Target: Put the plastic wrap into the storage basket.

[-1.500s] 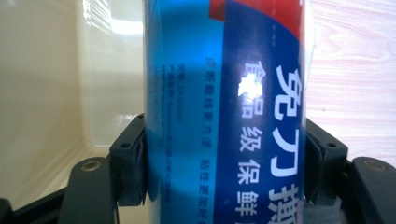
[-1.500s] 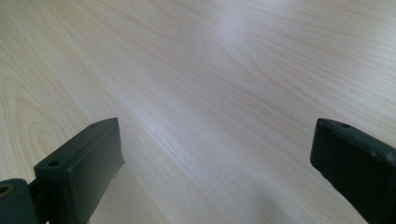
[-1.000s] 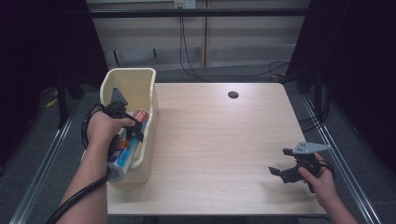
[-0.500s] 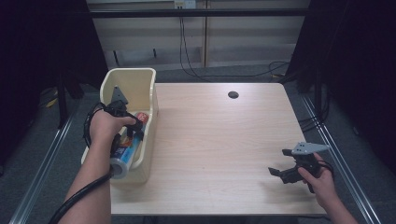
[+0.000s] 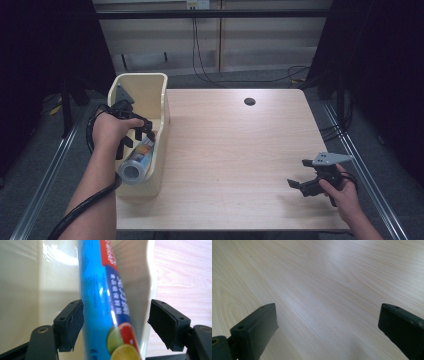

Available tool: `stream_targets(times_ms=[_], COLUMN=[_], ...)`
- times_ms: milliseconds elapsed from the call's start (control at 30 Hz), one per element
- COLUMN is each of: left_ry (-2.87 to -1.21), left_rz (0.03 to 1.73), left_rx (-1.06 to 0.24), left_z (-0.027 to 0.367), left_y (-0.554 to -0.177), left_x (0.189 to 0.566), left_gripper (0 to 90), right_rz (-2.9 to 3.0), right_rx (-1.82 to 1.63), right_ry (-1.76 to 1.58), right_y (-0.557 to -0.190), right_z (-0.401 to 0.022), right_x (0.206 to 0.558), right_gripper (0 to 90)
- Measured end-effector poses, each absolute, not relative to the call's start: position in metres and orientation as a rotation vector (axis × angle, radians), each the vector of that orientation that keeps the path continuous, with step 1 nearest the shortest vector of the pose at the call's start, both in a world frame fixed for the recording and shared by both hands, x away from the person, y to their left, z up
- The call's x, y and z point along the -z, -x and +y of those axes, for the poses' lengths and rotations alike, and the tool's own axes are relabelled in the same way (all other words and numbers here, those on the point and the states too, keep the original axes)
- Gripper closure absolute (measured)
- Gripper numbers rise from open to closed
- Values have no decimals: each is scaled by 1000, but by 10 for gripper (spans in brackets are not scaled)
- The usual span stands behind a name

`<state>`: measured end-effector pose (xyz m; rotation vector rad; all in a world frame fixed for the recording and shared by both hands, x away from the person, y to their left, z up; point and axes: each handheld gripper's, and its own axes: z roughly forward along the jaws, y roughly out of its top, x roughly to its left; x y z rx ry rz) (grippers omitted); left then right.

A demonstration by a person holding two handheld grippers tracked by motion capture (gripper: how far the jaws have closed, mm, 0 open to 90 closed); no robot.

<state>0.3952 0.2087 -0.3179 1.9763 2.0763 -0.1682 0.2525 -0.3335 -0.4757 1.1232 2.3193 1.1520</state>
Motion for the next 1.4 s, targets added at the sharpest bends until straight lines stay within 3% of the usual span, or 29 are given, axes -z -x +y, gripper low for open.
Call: stream_targets(times_ms=[600,1400], left_ry=[-2018,-2032], left_rz=[1807,1610], left_rx=[95,117], left_z=[150,93], left_y=[-394,-395], left_x=[293,330], left_gripper=[157,129], right_rz=[2301,2306], right_rx=[-1167,-1146], right_ry=[-1121,-1125], right_y=[-249,-249], right_z=[-335,-333], right_x=[471,476], right_gripper=[20,20])
